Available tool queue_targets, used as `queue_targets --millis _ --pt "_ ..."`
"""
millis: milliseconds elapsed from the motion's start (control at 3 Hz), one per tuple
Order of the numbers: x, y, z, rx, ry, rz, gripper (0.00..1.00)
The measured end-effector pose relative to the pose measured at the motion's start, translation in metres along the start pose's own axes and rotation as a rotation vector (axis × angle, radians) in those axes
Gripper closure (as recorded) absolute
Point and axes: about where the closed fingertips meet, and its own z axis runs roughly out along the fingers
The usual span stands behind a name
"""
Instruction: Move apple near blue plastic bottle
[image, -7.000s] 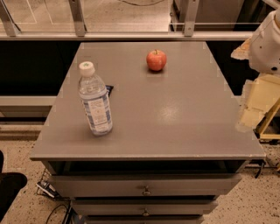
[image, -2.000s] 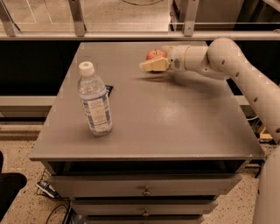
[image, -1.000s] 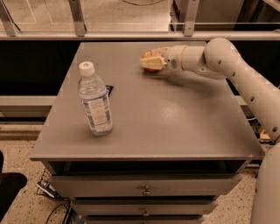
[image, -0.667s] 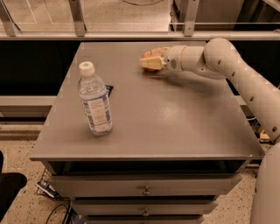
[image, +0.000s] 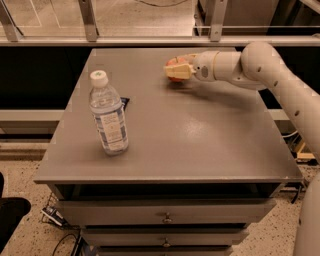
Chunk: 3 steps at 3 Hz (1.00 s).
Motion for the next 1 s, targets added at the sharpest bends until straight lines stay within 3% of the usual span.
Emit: queue_targets --millis 333,667,1000 --pt "-0.014 0.013 -0.04 -0.024 -0.024 0.043 1.0" --pt "-0.029 0.048 -0.089 -0.037 -0.045 0.051 1.0" --pt "-0.022 0.088 -0.111 -0.03 -0.061 0.002 1.0"
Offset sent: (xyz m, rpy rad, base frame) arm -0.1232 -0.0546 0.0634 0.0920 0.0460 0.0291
